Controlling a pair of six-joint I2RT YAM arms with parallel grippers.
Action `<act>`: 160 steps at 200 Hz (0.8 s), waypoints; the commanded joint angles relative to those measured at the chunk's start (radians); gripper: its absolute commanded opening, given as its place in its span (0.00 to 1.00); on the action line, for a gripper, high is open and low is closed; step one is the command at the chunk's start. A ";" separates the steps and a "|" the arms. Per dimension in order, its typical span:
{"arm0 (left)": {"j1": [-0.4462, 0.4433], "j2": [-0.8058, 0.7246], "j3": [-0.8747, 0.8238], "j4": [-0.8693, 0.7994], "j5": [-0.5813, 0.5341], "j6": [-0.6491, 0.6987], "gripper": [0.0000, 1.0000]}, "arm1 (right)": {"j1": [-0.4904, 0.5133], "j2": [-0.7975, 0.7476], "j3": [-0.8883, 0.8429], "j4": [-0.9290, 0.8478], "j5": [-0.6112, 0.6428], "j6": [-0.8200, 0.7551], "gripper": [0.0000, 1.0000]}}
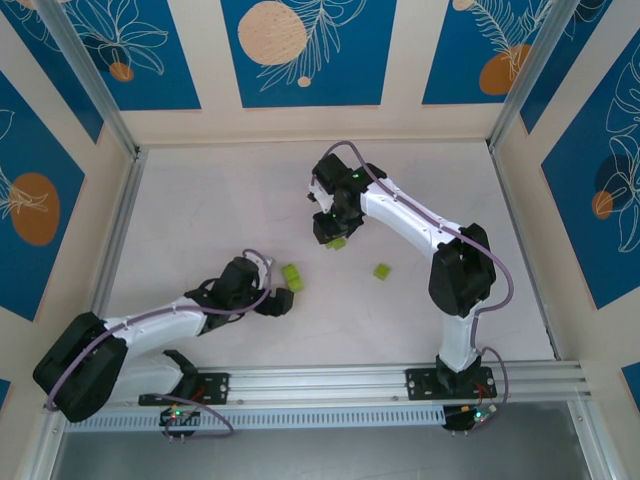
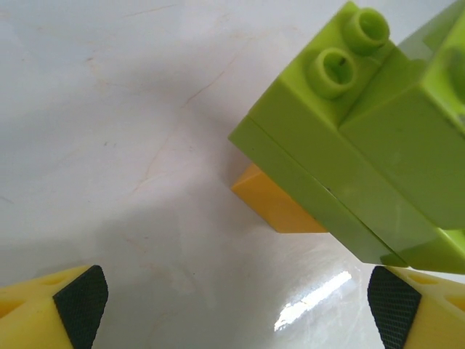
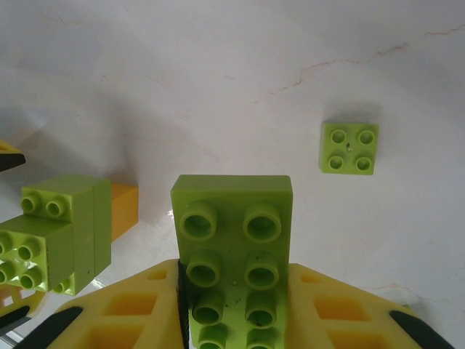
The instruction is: Assemble a carrot with lego
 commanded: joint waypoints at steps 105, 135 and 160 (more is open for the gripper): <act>-0.013 0.030 0.024 0.005 -0.021 0.027 0.95 | 0.012 0.008 -0.008 0.003 -0.032 0.007 0.32; -0.014 0.050 0.033 0.020 -0.010 0.030 0.95 | 0.013 0.013 -0.008 0.004 -0.034 0.008 0.32; -0.015 0.072 0.039 0.040 0.006 0.030 0.95 | 0.015 0.017 -0.005 0.004 -0.035 0.009 0.32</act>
